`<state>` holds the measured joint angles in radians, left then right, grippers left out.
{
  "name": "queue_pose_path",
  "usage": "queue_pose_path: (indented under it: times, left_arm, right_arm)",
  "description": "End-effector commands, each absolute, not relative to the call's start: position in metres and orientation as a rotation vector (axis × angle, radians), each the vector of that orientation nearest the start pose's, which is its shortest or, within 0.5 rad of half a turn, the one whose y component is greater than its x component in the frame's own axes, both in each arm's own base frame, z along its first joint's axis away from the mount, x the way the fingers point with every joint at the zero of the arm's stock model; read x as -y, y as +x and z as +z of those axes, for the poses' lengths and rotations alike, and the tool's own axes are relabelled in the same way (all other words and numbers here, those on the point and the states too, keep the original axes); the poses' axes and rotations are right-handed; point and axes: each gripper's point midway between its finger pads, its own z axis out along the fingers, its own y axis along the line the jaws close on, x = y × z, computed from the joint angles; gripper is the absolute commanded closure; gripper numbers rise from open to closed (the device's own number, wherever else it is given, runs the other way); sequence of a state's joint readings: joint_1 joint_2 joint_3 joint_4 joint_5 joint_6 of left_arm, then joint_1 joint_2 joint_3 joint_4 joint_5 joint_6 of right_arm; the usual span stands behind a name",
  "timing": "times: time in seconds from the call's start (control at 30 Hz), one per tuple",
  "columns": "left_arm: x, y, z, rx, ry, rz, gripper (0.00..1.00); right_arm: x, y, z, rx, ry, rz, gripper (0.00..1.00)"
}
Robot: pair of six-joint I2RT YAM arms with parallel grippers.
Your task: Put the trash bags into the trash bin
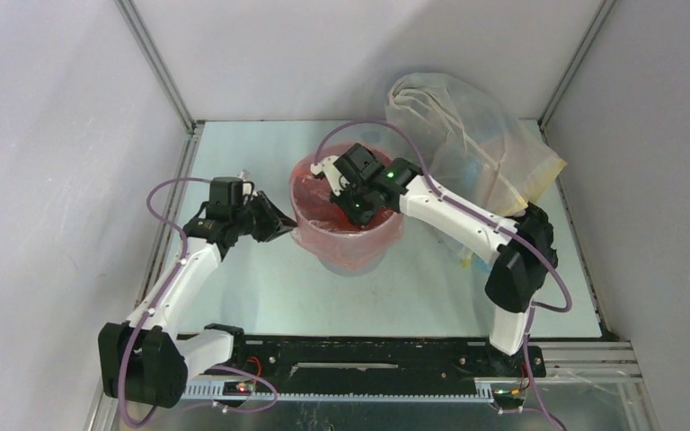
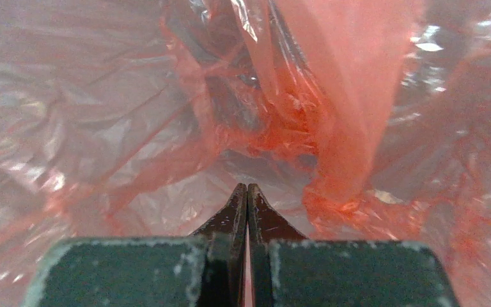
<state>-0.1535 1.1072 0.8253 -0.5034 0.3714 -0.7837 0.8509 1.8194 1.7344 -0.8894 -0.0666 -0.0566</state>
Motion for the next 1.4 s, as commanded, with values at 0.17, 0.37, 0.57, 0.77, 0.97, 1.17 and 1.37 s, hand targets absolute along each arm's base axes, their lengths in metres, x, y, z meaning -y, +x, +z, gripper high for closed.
queue_pose_path:
  times: [0.17, 0.37, 0.57, 0.77, 0.97, 1.17, 1.37]
  left_arm:
    - [0.139, 0.289, 0.169, -2.350, -0.489, -0.904, 0.91]
    - [0.138, 0.289, 0.159, -2.375, -0.482, -0.886, 1.00]
    - [0.138, 0.291, 0.151, -2.401, -0.476, -0.881, 1.00]
    - [0.140, 0.294, 0.148, -2.407, -0.463, -0.888, 1.00]
    - [0.142, 0.294, 0.154, -2.390, -0.442, -0.905, 1.00]
    - [0.142, 0.292, 0.161, -2.371, -0.436, -0.919, 1.00]
    - [0.143, 0.291, 0.184, -2.322, -0.416, -0.935, 0.98]
  right_arm:
    - [-0.342, 0.290, 0.146, -2.370, -1.166, 0.304, 1.00]
    - [-0.336, 0.288, 0.111, -2.429, -1.168, 0.268, 1.00]
    - [-0.332, 0.289, 0.080, -2.490, -1.165, 0.248, 1.00]
    - [-0.331, 0.289, 0.054, -2.547, -1.175, 0.223, 1.00]
    - [-0.323, 0.280, 0.029, -2.619, -1.197, 0.193, 1.00]
    - [-0.318, 0.270, 0.006, -2.682, -1.225, 0.202, 1.00]
    - [-0.321, 0.264, -0.004, -2.740, -1.151, 0.327, 1.00]
